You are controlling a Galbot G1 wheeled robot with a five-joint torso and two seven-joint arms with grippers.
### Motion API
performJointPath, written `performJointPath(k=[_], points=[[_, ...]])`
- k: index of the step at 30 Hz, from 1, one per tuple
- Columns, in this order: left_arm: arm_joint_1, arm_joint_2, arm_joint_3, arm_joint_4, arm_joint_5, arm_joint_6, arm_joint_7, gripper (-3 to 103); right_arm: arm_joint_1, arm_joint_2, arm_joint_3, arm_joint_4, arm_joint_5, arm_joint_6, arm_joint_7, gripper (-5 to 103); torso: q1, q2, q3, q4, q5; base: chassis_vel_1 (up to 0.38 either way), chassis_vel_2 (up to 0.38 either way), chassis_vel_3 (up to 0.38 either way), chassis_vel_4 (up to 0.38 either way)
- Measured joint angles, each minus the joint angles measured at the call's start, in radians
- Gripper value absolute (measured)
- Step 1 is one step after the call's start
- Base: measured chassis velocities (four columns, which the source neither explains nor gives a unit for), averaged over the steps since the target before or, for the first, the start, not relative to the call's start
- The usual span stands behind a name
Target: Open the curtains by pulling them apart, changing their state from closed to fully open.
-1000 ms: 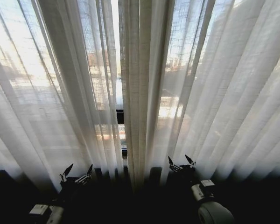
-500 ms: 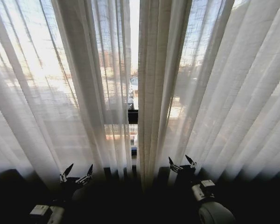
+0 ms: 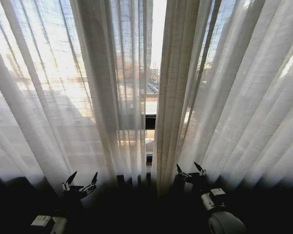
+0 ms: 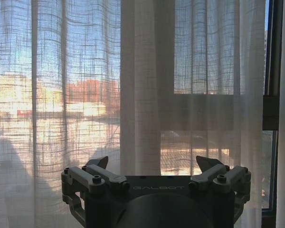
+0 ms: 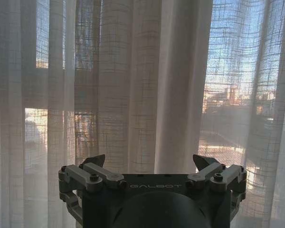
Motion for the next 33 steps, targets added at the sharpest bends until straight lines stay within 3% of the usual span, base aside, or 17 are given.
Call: performJointPath(k=[15,26,33], points=[[-0.009,-0.013,0.010,-0.027,0.020,0.061,-0.003,100,0.027,-0.014,-0.013,-0.070,0.044,0.002,-0.026,100,0.000,0.000,0.000,0.0000,0.0005,0.040,0.039,-0.038,-0.045],[-0.006,-0.007,0.010,-0.025,0.016,0.065,-0.006,100,0.034,-0.005,-0.022,-0.087,0.044,0.007,-0.019,100,0.000,0.000,0.000,-0.0002,0.0000,-0.009,0.019,0.009,-0.022],[-0.017,0.001,0.013,-0.009,0.011,0.060,-0.006,100,0.130,0.025,-0.049,-0.159,0.054,-0.030,0.012,100,0.000,0.000,0.000,0.0000,0.0001,0.000,0.000,0.000,0.000]])
